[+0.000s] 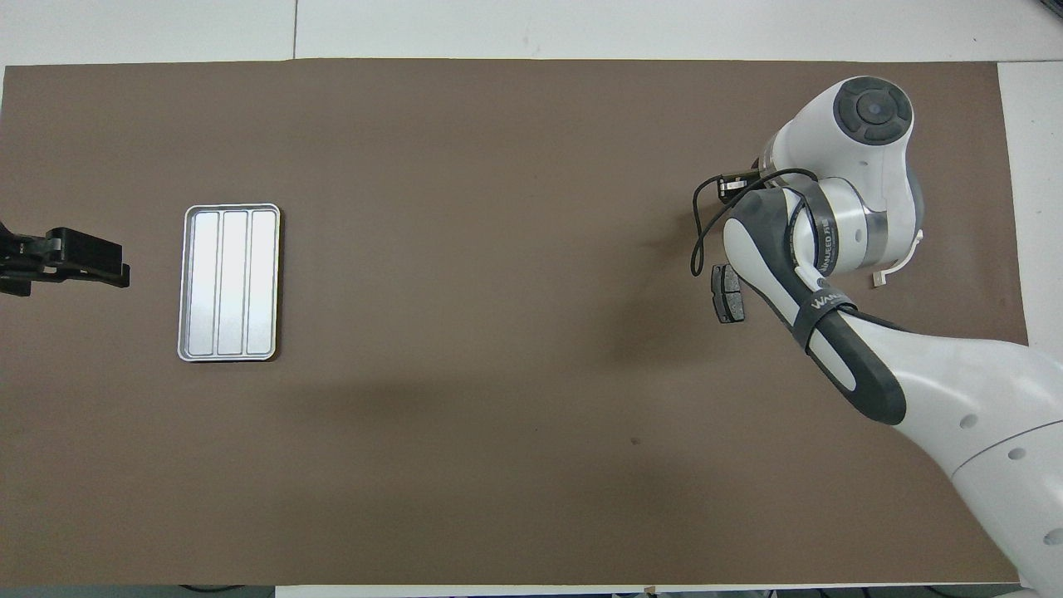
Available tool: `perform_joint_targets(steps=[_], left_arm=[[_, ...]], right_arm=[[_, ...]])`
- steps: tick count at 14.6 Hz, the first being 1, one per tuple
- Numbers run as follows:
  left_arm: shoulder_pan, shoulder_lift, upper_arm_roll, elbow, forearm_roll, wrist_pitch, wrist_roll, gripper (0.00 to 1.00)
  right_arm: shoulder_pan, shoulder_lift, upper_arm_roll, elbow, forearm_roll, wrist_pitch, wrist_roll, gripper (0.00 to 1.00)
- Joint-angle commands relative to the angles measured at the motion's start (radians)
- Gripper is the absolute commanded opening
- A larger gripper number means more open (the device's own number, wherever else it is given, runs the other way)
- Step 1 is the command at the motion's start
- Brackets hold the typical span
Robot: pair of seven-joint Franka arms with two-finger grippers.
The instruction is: Place bearing gear from tray to pile
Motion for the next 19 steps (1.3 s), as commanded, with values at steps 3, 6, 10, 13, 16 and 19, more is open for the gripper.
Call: perform_joint_targets(steps=[3,6,10,13,16,19], left_arm=[[-0.006,-0.019,0.007,-0.016,-0.012,-0.011,0.004,1.0],[-0.006,-0.019,0.007,-0.016,-0.012,-0.011,0.004,1.0],[-0.006,-0.018,0.007,-0.016,-0.012,-0.009,0.004,1.0],[-0.006,-0.018,0.007,-0.016,-0.012,-0.009,0.004,1.0],[-0.006,-0.019,0.007,-0.016,-0.012,-0.009,0.004,1.0],[-0.006,-0.019,0.007,-0.016,-0.012,-0.009,0.004,1.0]], right_arm=[[-0.024,0.027,0.014,-0.015,0.01,0.072,-0.036,0.0],[-0.025,0.02,0.014,-0.012,0.009,0.057,-0.034,1.0],[-0.025,-0.01,0.013,-0.009,0.01,0.011,-0.031,1.0],[-0.028,-0.043,0.013,-0.009,0.01,-0.032,-0.028,1.0],[-0.045,-0.091,0.014,-0.009,0.013,-0.098,-0.026,1.0],[-0.05,-0.204,0.014,-0.02,0.013,-0.225,-0.028,1.0]])
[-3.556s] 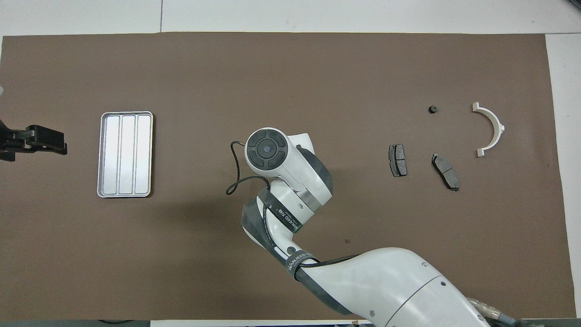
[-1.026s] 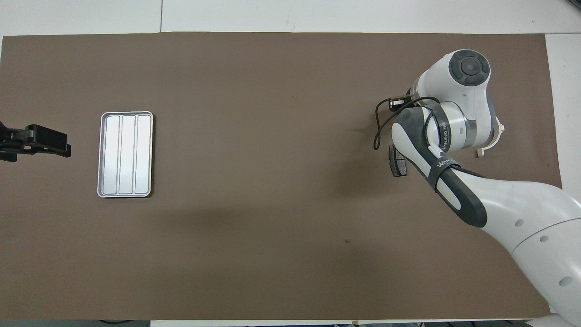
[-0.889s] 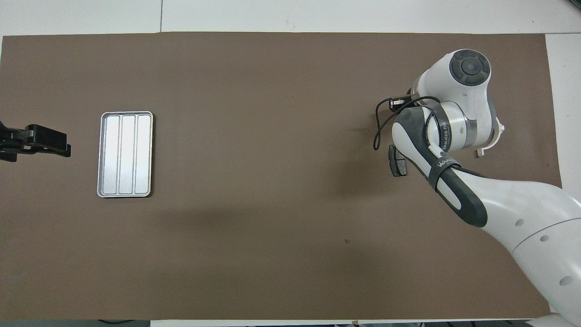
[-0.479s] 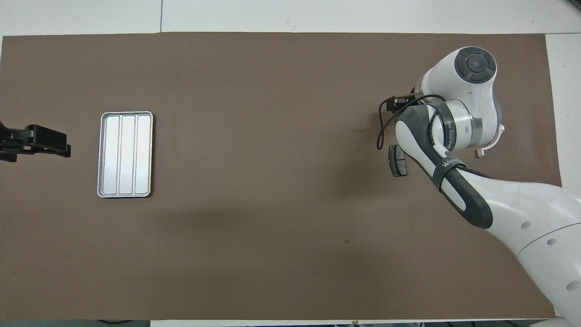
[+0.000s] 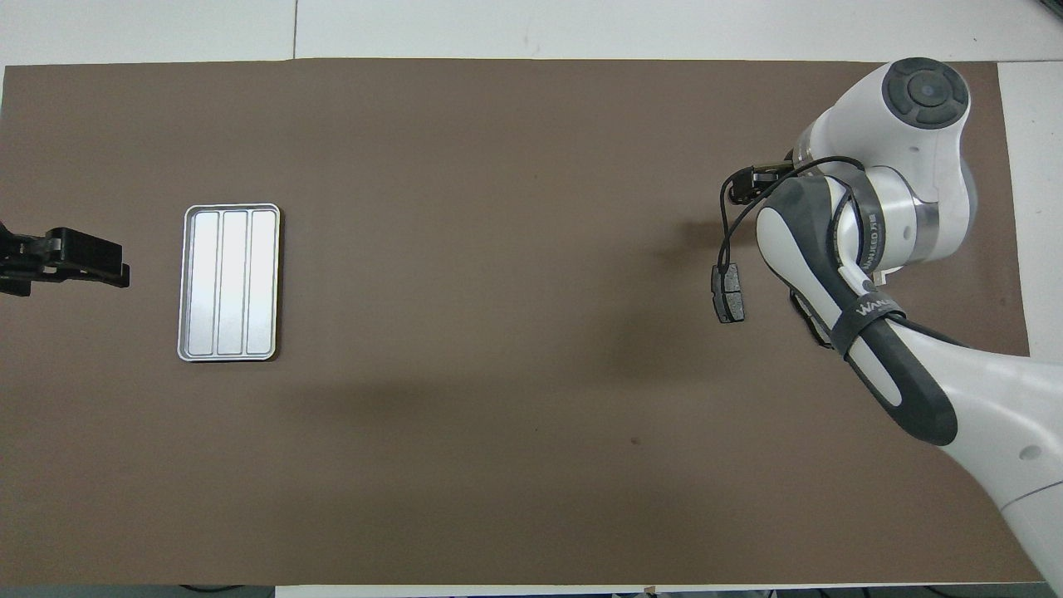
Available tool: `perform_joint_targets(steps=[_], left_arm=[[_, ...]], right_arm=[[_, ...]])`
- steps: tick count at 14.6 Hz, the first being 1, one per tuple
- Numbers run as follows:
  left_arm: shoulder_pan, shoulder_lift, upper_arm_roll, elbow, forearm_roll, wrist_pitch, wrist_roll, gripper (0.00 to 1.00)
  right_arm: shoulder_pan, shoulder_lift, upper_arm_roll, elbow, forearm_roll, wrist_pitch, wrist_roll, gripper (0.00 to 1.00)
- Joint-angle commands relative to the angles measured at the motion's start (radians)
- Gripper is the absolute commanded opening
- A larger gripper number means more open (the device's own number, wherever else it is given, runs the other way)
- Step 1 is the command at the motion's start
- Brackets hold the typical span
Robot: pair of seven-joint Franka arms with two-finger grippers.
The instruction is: Place bearing gear from tray to pile
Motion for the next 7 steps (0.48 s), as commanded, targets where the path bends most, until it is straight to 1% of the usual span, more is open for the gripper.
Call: perform_joint_targets(steps=[1,3,5,7], left_arm=[[-0.006,-0.019,0.007,-0.016,-0.012,-0.008,0.004,1.0],[-0.006,-0.019,0.007,-0.016,-0.012,-0.008,0.004,1.0],[-0.006,-0.019,0.007,-0.016,-0.012,-0.008,0.004,1.0],[-0.006,-0.019,0.007,-0.016,-0.012,-0.008,0.004,1.0]], right_arm=[[-0.019,-0.142,0.015,-0.035,0.013,-0.135,-0.027,1.0],[-0.024,-0.262,0.015,-0.06,0.016,-0.254,-0.028,1.0],[-0.024,-0.387,0.015,-0.08,0.055,-0.381,-0.027,1.0],[-0.022,-0.48,0.015,-0.08,0.073,-0.482,-0.025,1.0]])
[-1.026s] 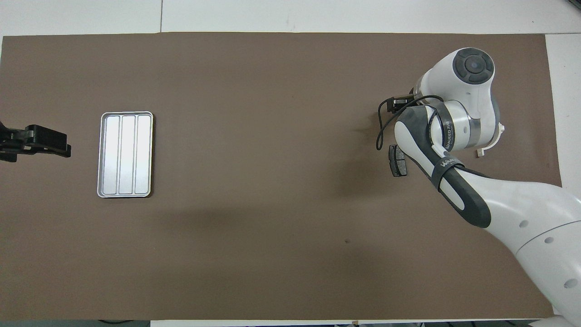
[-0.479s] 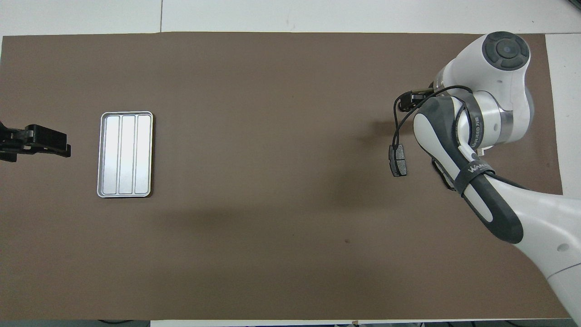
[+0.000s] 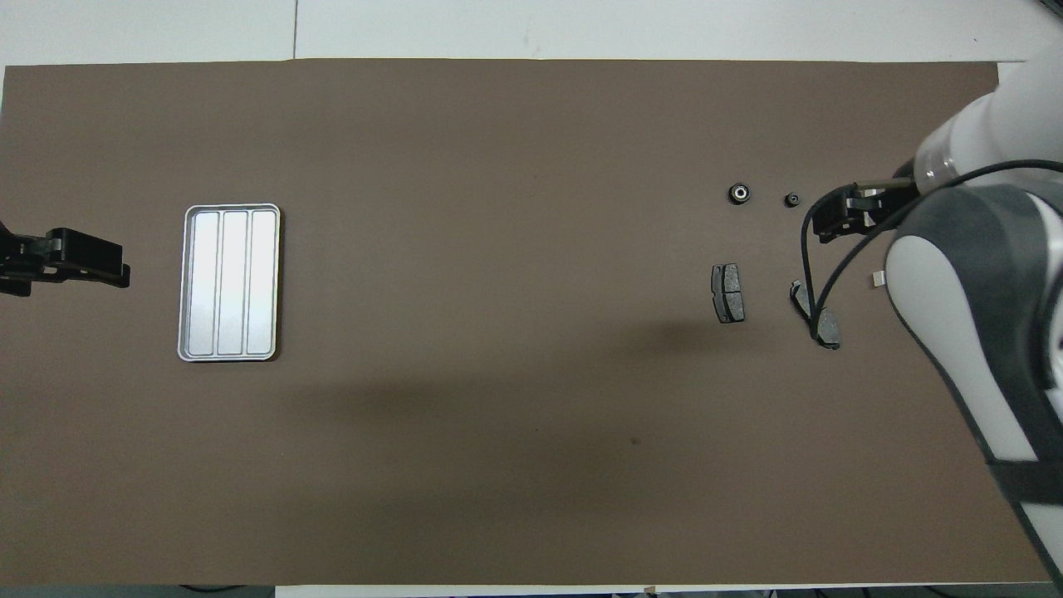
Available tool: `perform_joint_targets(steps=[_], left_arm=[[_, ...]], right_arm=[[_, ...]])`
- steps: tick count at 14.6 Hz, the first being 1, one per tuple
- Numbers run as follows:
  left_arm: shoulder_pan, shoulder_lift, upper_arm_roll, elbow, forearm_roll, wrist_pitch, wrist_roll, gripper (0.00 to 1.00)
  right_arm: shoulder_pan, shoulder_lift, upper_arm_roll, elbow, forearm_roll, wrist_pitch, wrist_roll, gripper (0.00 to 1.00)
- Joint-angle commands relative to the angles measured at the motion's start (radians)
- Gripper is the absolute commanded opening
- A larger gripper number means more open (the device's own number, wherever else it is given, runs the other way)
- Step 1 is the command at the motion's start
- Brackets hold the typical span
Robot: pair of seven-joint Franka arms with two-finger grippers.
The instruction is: Place bearing gear from tray to pile
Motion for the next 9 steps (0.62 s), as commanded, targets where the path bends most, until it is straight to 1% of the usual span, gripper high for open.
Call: perform_joint_targets(steps=[1,3,6,9], left_arm=[[-0.006,-0.019,0.007,-0.016,-0.012,-0.008,0.004,1.0],[-0.006,-0.019,0.007,-0.016,-0.012,-0.008,0.004,1.0],[-0.006,-0.019,0.007,-0.016,-0.012,-0.008,0.004,1.0],[-0.006,-0.019,0.007,-0.016,-0.012,-0.008,0.004,1.0]], right_arm=[[-0.017,-0.152,0.013,-0.067,0.042,-0.079,-0.025,1.0],[-0.015,-0.215,0.013,-0.066,0.05,-0.138,-0.025,1.0],[-0.014,-0.244,0.009,-0.055,0.056,-0.202,-0.028,1.0],[-0.017,-0.255,0.016,-0.052,0.056,-0.21,-0.03,1.0]])
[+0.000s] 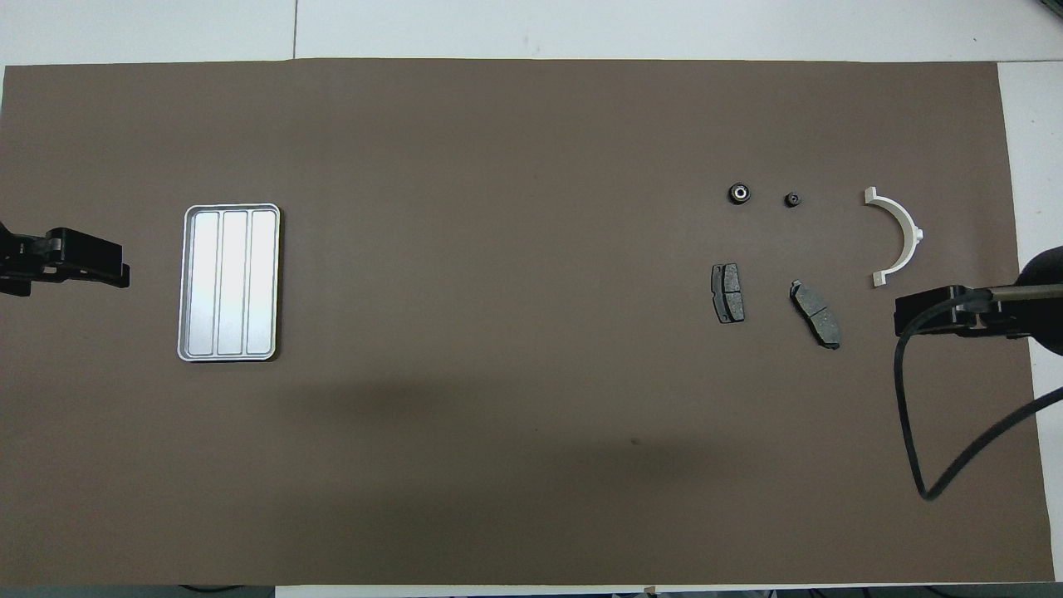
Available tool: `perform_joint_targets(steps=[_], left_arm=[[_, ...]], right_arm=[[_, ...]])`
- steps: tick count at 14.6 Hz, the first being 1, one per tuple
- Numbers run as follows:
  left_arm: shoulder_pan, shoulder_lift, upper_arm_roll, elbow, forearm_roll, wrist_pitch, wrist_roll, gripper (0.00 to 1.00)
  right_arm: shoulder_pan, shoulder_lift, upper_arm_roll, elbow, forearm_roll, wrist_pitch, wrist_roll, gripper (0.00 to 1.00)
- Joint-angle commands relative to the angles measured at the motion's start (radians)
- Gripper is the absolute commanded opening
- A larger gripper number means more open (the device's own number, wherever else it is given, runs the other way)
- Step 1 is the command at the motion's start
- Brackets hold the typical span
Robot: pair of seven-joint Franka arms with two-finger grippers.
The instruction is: Place bearing gear from tray to pile
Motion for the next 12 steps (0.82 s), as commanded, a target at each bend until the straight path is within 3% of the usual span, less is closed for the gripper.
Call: perform_joint_targets(steps=[1,12], left_arm=[[-0.006,-0.018,0.007,-0.016,-0.012,-0.008,0.004,1.0],[-0.006,-0.019,0.007,-0.016,-0.012,-0.008,0.004,1.0]], right_arm=[[-0.015,-0.019,0.01,-0.018,0.021,-0.012,-0.03,1.0],[-0.015,-0.023,0.002,-0.009,0.022,-0.004,-0.03,1.0]])
